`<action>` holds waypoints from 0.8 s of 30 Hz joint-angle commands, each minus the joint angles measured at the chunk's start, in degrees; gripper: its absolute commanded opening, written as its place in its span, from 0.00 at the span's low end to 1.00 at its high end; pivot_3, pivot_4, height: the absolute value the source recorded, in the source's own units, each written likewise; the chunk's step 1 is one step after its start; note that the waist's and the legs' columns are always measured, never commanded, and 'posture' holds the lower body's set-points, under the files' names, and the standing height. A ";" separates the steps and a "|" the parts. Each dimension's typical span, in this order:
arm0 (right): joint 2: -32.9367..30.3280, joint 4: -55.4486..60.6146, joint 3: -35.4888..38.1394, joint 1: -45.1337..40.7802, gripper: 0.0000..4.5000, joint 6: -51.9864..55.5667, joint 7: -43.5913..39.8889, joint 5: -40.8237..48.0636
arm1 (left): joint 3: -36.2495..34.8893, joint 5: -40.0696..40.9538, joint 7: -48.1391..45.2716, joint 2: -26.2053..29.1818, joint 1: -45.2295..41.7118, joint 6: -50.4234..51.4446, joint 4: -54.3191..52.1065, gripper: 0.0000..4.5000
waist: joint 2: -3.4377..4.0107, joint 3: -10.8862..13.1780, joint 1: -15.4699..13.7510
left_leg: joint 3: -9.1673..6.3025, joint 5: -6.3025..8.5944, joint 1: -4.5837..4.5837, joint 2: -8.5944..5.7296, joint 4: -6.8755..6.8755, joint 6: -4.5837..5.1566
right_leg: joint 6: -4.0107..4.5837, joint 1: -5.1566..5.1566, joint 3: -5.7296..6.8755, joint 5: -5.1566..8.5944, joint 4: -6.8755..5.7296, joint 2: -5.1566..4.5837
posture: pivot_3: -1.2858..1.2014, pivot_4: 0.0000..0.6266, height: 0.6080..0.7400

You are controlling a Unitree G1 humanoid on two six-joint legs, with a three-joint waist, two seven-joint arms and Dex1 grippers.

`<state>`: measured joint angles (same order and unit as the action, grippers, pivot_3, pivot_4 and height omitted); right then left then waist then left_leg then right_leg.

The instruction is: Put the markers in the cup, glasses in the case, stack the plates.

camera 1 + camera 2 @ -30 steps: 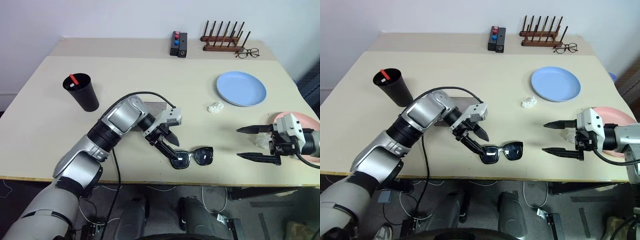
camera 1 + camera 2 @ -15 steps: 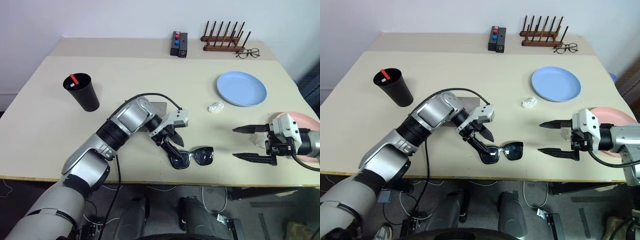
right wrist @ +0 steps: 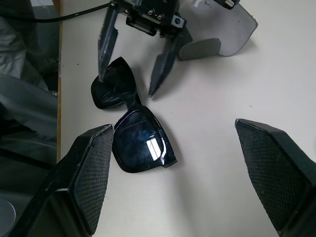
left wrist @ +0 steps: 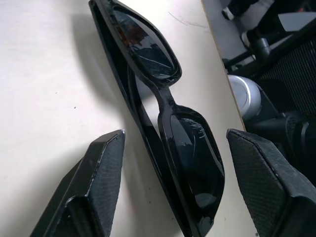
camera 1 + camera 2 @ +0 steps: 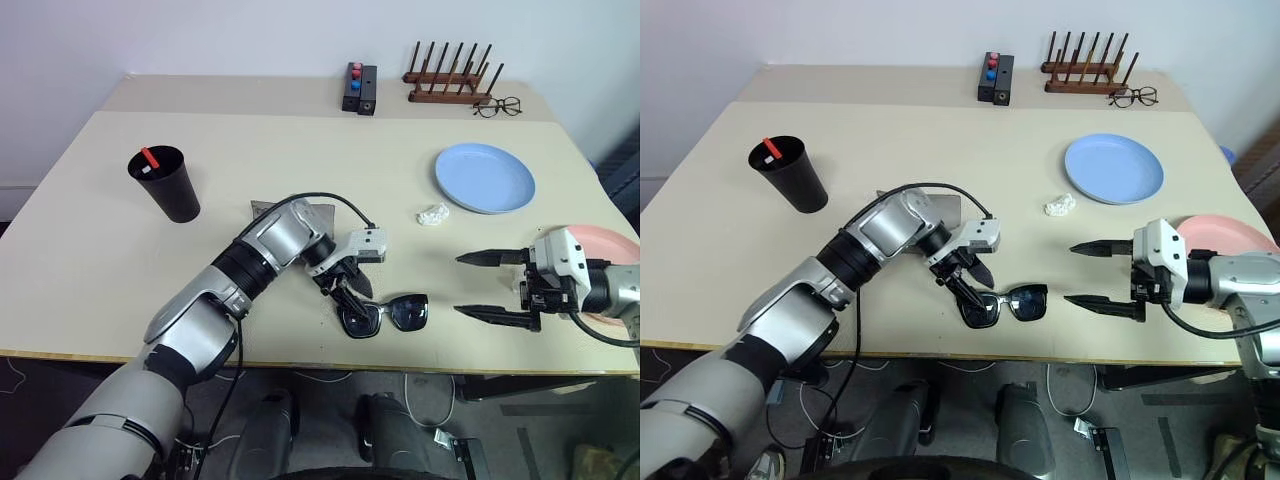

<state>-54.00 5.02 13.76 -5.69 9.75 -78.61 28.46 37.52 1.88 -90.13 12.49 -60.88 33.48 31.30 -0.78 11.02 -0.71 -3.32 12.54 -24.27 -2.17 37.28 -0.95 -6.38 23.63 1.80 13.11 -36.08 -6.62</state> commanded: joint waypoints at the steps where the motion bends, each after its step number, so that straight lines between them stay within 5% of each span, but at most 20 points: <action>1: -0.08 2.03 1.64 0.02 0.90 0.06 0.66 1.33 | 0.21 -0.82 -1.09 -0.38 -1.46 -1.62 -0.18 0.23 | 0.00 0.00 0.02 | 0.00 0.00 0.00 0.00 0.00 0.00 | 0.00 0.00 0.00 0.00 0.00 0.00 | 0.52 0.24 1.00; 3: -0.13 2.06 1.64 -0.06 0.90 0.07 0.92 1.32 | 0.10 -1.12 -1.18 -0.55 -1.52 -1.87 0.20 0.02 | 0.00 0.00 0.00 | 0.00 0.00 0.00 0.00 0.00 0.00 | 0.00 0.00 0.00 0.00 0.00 0.00 | 0.52 0.24 1.00; 4: -0.11 2.05 1.57 -0.16 0.90 0.09 1.06 1.32 | 0.10 -1.25 -1.37 -0.55 -1.53 -2.05 0.30 0.01 | 0.00 0.00 -0.01 | 0.00 0.00 0.00 0.00 0.00 0.00 | 0.00 -0.01 0.01 0.00 0.00 0.00 | 0.52 0.24 1.00; 24: 0.73 -0.20 -0.21 -2.71 0.90 -0.99 1.31 0.36 | -6.24 1.30 0.36 -0.42 -0.70 -7.01 1.68 0.01 | 0.00 0.00 -0.01 | -0.02 0.00 0.01 0.01 0.01 0.01 | -0.02 -0.02 0.01 -0.01 0.00 -0.01 | 0.52 0.24 1.00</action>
<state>-53.38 4.76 13.20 -7.35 9.51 -77.12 28.38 33.88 2.15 -90.67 12.00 -61.50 28.54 33.10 -0.77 11.02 -0.72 -3.34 12.54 -24.26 -2.16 37.29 -0.94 -6.40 23.62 1.81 13.10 -36.08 -6.62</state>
